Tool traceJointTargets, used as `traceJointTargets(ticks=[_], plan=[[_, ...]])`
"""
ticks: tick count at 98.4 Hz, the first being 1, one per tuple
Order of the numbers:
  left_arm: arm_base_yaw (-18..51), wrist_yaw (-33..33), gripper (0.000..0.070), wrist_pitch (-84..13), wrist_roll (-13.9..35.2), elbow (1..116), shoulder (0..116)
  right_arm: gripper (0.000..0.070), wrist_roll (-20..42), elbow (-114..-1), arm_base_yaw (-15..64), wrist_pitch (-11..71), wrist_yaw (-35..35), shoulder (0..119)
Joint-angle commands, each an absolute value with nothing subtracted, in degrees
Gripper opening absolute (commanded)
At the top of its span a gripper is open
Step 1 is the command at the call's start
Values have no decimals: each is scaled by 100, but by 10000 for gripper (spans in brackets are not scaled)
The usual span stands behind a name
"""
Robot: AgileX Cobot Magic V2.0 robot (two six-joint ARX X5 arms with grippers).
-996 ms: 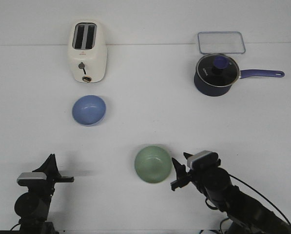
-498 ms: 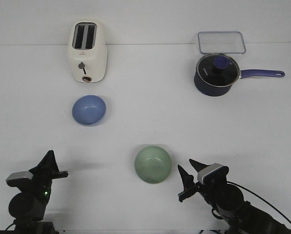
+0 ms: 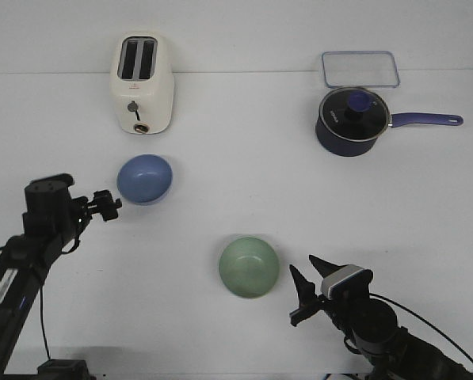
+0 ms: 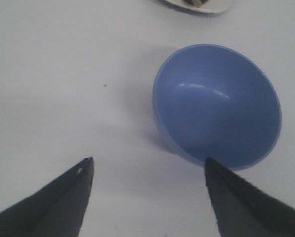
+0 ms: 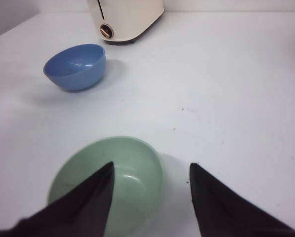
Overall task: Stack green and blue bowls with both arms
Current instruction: 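Grasp the rim of the light blue bowl with the left gripper and lift, then carry the blue bowl over the green bowl and lower it inside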
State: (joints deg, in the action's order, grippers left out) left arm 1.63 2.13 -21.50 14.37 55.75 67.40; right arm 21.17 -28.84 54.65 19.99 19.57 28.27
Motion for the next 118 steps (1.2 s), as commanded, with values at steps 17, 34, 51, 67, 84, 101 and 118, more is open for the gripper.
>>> traceJointTargets(ticks=[17,34,51,67,84,101,118], plan=[[167,513,463,-2045,1339,6431,8381,319,2049,-2893,5527,1929,2123,2906],[169,523,462,-1868,1354,6641,9214,319,2049,-2893,5527,1922,2150,2985],[176,631,335,-1520,1378,6648,9609,319,2049,-2893,5527,1900,2154,3074],[189,628,8,-1382,1341,6650,9620,319,2049,-2893,5527,1846,2152,3127],[257,814,10,-1437,1286,6654,9310,319,2047,-2893,5527,1802,2200,3122],[646,1376,10,-1780,1288,6652,8298,319,1922,-2893,5527,1802,2324,3118],[1726,1387,10,-2250,1295,6556,7478,319,1927,-2893,5527,1800,2405,3118]])
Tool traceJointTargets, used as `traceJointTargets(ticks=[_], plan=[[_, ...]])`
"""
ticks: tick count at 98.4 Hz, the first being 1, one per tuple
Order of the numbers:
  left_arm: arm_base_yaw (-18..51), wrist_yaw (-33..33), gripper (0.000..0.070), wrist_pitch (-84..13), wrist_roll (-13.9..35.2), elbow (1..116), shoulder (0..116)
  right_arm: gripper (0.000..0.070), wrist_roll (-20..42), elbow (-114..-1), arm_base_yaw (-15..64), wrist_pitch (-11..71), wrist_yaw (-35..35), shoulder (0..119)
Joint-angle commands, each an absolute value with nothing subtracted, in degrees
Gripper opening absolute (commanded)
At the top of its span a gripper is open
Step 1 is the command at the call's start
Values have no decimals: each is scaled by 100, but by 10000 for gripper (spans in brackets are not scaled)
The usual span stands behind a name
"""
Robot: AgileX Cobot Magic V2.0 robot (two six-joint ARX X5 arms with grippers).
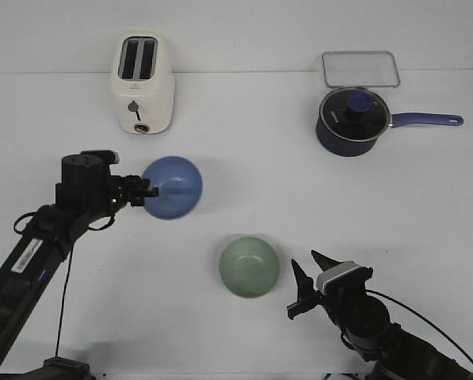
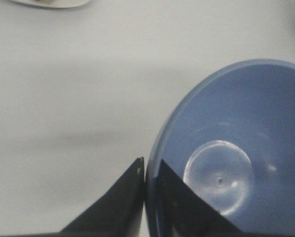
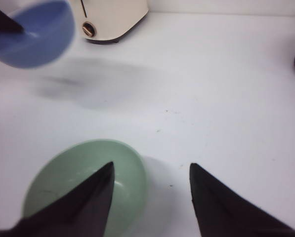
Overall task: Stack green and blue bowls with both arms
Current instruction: 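Carry the blue bowl over the green bowl and lower it inside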
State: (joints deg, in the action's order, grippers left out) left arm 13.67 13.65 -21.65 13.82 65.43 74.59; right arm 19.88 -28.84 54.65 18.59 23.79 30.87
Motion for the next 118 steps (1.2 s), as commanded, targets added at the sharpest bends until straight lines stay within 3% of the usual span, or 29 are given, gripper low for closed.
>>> traceJointTargets(ticks=[1,31,62,67,77,83,101,118], plan=[[1806,1378,10,-2252,1306,6539,7454,319,1927,-2893,5527,1800,2405,3118],[3865,703,10,-1662,2064,5887,7511,319,1925,-2893,5527,1800,2405,3118],[4456,440,23,-1621,2191,5883,8176,319,1925,-2893,5527,1802,2403,3118],[4466,440,78,-1623,2196,5883,8189,319,1925,-2893,5527,1804,2403,3118],[4471,440,330,-1577,2191,5883,8136,320,1927,-2893,5527,1800,2405,3118],[4464,429,428,-1570,2154,5887,8034,320,1927,-2893,5527,1796,2405,3118],[4274,283,434,-1758,1758,5887,7094,320,1929,-2893,5527,1804,2403,3116],[4091,-696,433,-2528,1402,5769,5594,319,1938,-2893,5529,1872,2401,2928]])
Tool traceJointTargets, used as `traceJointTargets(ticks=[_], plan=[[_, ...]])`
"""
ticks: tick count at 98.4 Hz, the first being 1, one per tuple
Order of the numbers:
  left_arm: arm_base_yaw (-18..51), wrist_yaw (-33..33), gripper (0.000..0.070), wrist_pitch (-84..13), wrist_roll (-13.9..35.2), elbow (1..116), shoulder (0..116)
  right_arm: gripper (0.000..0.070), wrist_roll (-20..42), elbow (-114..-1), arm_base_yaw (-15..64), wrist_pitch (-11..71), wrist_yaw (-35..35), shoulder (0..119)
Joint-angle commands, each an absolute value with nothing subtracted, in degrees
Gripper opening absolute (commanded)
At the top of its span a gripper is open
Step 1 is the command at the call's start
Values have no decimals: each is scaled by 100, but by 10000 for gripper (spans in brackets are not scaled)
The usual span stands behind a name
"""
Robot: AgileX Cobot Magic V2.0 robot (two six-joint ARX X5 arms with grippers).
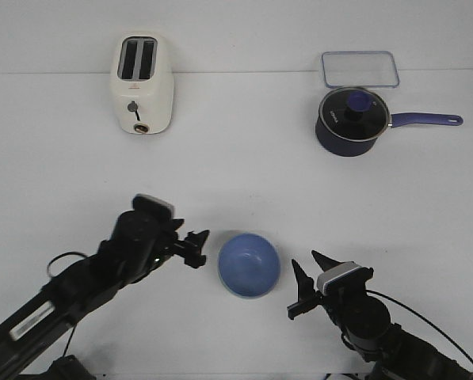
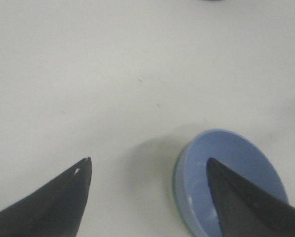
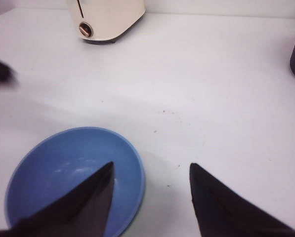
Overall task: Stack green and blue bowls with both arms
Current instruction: 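Carry the blue bowl over the green bowl and lower it inside, then open the left gripper and withdraw it from the stacked bowls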
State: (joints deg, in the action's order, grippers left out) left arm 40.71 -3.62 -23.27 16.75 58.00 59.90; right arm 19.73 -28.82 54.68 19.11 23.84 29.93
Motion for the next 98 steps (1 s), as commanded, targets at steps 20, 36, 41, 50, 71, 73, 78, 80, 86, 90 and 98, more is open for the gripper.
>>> traceJointTargets(ticks=[20,36,41,50,71,73,78,80,86,90,98], plan=[[4084,-1076,422,-2405,1828,4324,3892,319,1922,-2893,5529,2086,2401,2705],[4084,-1074,84,-2305,2215,3391,3055,61,1925,-2893,5529,2399,2386,2709],[4084,-1072,19,-2307,2213,3277,2921,17,1922,-2893,5529,2453,2390,2709],[4084,-1072,11,-2290,2106,3262,2834,13,1920,-2893,5529,2423,2397,2709],[4086,-1070,15,-2230,2106,3262,2567,13,2112,-2893,5527,2370,2401,2700],[4086,-1070,15,-2224,2106,3262,2543,13,2112,-2893,5527,2364,2403,2700],[4086,-1070,15,-2220,2106,3262,2480,13,2112,-2893,5527,2362,2403,2700],[4086,-1072,15,-2220,2106,3262,2456,13,2112,-2893,5527,2362,2403,2700],[4086,-1070,15,-2222,2106,3262,2381,13,2112,-2893,5527,2362,2401,2700],[4086,-1072,15,-2222,2106,3262,2333,13,2112,-2893,5527,2362,2401,2700],[4086,-1070,15,-2222,2106,3262,2241,13,2112,-2893,5527,2362,2401,2700]])
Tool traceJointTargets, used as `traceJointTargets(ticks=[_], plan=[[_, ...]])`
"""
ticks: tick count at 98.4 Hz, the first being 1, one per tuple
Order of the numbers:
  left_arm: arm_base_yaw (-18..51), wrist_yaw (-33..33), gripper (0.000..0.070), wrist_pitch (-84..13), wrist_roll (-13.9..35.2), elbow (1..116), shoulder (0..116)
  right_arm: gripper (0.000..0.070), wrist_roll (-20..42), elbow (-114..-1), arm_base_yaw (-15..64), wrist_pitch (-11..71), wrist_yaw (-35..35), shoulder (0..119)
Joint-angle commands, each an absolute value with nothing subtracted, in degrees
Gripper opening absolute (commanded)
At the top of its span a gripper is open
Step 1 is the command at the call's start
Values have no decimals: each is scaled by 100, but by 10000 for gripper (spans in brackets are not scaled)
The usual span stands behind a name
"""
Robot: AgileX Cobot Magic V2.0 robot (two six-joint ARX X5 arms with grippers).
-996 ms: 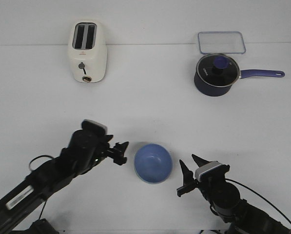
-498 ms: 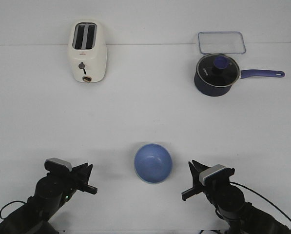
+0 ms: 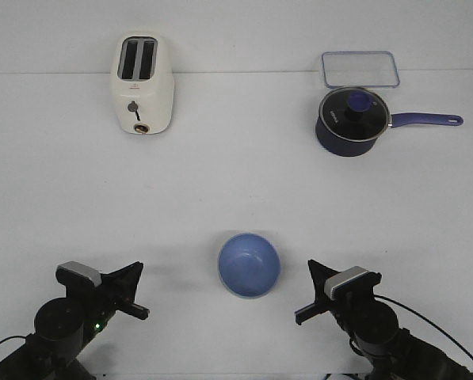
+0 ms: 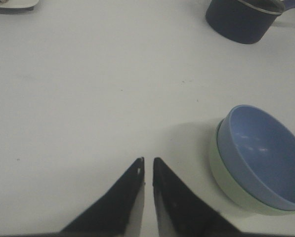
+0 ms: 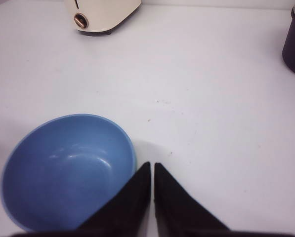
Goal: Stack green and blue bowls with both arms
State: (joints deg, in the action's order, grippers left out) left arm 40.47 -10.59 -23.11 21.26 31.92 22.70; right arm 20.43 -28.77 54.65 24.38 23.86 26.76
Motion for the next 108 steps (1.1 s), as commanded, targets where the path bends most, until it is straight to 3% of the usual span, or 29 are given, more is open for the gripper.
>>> traceJointTargets(ticks=[1,15,16,17,34,46,58,108], plan=[[4086,-1070,15,-2222,2106,3262,2230,13,2112,-2893,5529,2362,2401,2700],[4086,-1072,15,-2222,2104,3262,2104,13,2115,-2893,5529,2362,2401,2700],[3986,-1273,15,-2228,1367,3258,1911,13,2112,-2893,5527,2362,2401,2700],[3387,-1293,15,-1997,502,3004,1540,13,2112,-2893,5529,2362,2401,2700],[1719,-1192,15,-1181,-204,1879,777,13,2112,-2893,5527,2364,2401,2700],[707,-779,15,-711,-259,1072,292,13,2112,-2893,5529,2362,2403,2700],[217,-502,15,-388,-259,545,123,13,2112,-2893,5527,2362,2401,2700],[134,-425,15,40,-235,80,16,13,2112,-2893,5527,2362,2401,2700]])
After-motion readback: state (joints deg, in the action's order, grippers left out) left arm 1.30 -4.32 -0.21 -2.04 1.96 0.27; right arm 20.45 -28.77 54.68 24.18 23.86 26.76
